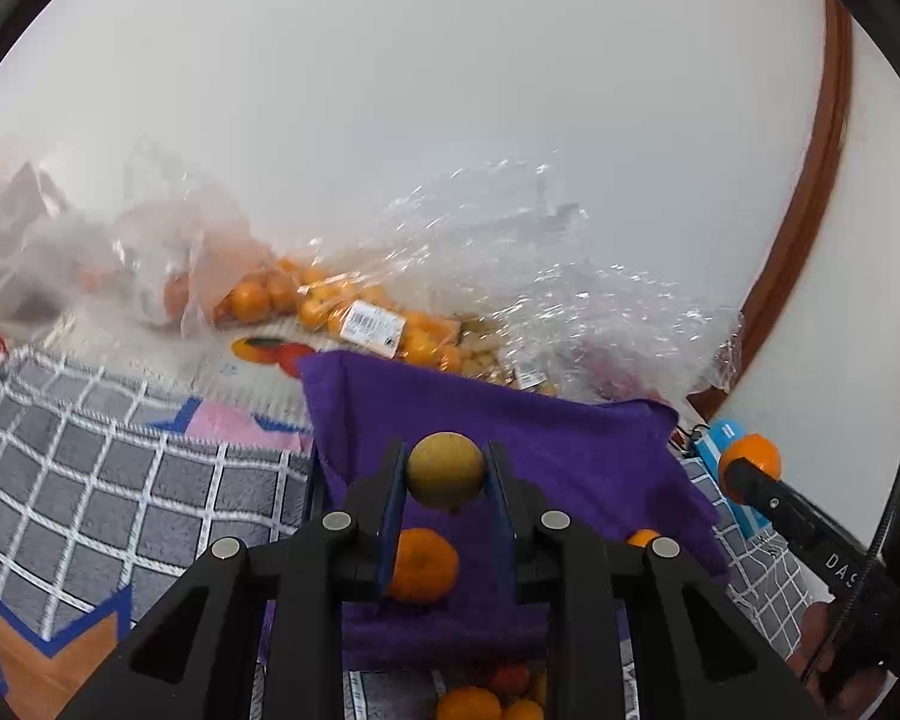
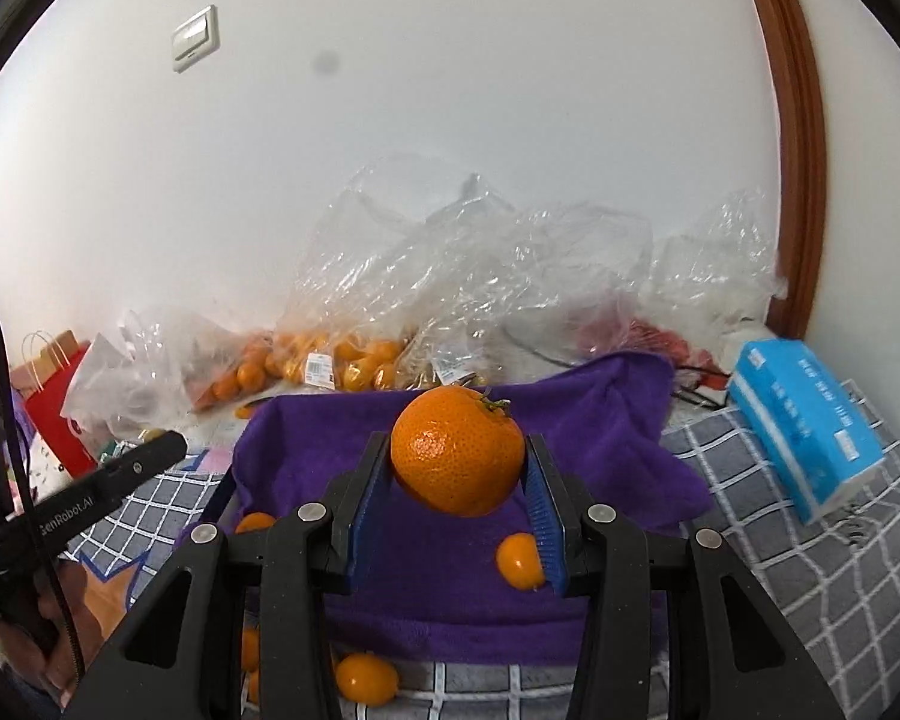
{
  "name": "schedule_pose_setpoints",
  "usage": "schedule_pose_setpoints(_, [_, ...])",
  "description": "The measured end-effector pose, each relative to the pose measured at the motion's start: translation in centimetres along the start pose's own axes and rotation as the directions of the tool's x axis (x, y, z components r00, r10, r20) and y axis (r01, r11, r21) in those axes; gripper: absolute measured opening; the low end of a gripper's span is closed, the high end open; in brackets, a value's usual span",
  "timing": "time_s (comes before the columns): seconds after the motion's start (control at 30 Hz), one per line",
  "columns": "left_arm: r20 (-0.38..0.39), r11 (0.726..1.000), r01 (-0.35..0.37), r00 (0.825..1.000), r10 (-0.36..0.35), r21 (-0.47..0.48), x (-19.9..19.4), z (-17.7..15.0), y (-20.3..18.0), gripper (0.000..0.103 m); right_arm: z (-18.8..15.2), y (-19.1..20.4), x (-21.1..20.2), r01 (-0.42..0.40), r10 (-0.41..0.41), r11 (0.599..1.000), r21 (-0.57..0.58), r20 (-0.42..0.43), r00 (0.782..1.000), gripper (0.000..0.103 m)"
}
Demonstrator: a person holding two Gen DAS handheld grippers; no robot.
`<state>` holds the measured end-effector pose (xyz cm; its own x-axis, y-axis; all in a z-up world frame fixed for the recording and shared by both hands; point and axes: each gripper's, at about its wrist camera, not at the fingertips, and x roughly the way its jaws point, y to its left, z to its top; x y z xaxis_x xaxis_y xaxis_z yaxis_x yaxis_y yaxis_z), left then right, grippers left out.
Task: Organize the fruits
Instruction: 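Carry the large orange and yellow fruit down onto the purple towel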
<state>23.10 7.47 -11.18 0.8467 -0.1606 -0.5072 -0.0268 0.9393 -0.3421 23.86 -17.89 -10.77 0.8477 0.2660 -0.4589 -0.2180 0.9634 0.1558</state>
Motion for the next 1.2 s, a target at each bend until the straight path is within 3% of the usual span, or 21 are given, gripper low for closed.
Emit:
schedule_pose_setpoints(0.17, [-0.014,1.0,-0.011,1.0,0.011,-0.027,0.9,-0.4,1.2,0.024,-1.2,-0.4,2.0,0.025,-0.026,1.0,-0.018,-0.055,0.998,0.043])
schedule_pose_setpoints(0.33, [0.01,0.998,-0.039,0.999,0.04,-0.047,0.9,-0.2,2.9,0.024,-1.2,-1.2,1.3,0.06,-0.06,0.997,-0.042,-0.013,0.998,0.043])
schedule_pose_setpoints(0.5, [-0.004,0.992,-0.073,0.997,0.073,-0.102,1.7,-0.1,5.2,0.024,-1.9,-2.7,1.7,0.069,-0.069,0.998,-0.008,-0.046,0.997,0.043])
schedule_pose_setpoints(0.7, [-0.028,0.989,-0.045,0.999,0.042,-0.144,2.3,-0.2,6.1,0.024,-2.6,-3.1,3.3,0.04,-0.037,0.999,0.022,-0.107,0.994,0.043])
schedule_pose_setpoints(0.97, [-0.043,0.994,-0.009,0.999,0.005,-0.106,2.4,-0.8,4.6,0.024,-4.0,-1.5,5.3,-0.024,0.024,1.0,0.001,-0.2,0.979,0.043])
schedule_pose_setpoints(1.2, [-0.069,0.997,0.026,0.997,-0.03,-0.066,2.8,-1.6,3.0,0.024,-4.7,-0.6,5.9,-0.038,0.032,0.999,-0.022,-0.226,0.974,0.044])
